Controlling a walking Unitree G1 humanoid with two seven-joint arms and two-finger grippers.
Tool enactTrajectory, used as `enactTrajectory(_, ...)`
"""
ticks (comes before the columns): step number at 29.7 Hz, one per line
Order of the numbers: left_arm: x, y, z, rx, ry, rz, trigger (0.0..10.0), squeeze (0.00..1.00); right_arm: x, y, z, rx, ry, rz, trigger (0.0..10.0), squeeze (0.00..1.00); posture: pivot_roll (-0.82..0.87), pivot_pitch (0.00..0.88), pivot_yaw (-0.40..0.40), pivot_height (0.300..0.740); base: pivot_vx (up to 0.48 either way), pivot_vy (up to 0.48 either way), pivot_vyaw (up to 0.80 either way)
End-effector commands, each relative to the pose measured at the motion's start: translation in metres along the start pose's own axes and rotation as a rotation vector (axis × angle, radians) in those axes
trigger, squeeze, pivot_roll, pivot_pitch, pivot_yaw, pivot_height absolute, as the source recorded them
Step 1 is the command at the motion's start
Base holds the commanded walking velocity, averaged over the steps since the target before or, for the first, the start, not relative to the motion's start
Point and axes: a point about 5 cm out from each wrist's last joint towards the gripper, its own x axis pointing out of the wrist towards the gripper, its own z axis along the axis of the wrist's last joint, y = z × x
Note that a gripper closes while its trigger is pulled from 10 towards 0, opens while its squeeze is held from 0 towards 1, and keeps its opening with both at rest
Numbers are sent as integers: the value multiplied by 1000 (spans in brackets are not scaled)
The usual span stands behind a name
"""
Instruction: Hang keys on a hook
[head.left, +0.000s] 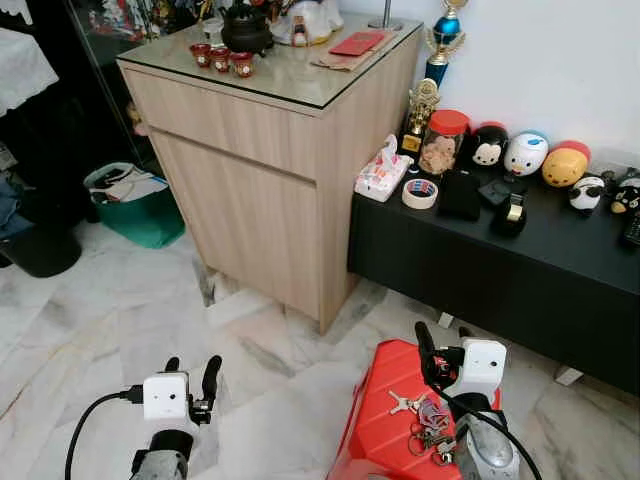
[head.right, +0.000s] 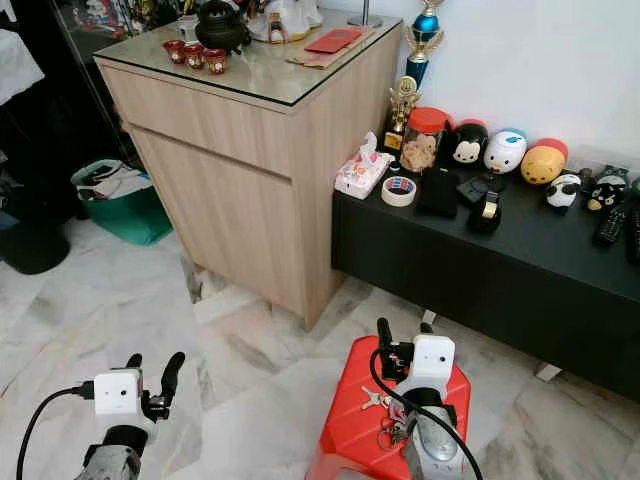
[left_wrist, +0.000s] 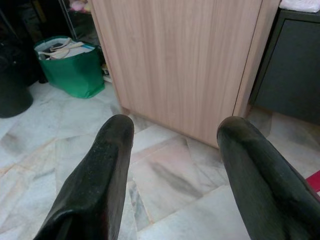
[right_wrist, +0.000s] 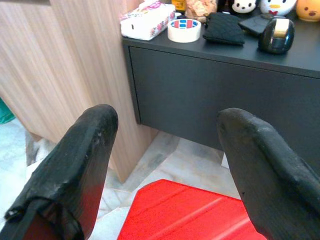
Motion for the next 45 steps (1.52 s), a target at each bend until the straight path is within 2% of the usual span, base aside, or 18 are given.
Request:
enactTrajectory(1, 0, 2, 0, 2, 9, 4, 10000, 0, 2, 2, -2, 0, 28, -1, 10000, 0, -2, 70, 20, 740, 0, 0, 0)
enactTrajectory(14, 0, 4, -1, 9, 33, 5, 10000, 0, 4, 3, -5, -17, 59, 1, 10000, 0, 7, 90, 19, 656, 0, 0, 0)
enactTrajectory(39, -1, 1, -4, 2, 59, -5, 10000, 0, 9, 8, -13, -8, 132, 34, 10000, 0, 22, 94, 21, 656, 0, 0, 0)
enactTrajectory(41, 0, 1, -3, 2, 58, -7, 10000, 0, 10, 9, -16, -20, 158, 38, 10000, 0, 22, 94, 21, 647, 0, 0, 0)
enactTrajectory(45, 1, 0, -2, 2, 54, -9, 10000, 0, 10, 10, -15, -3, 145, 49, 10000, 0, 20, 94, 23, 627, 0, 0, 0)
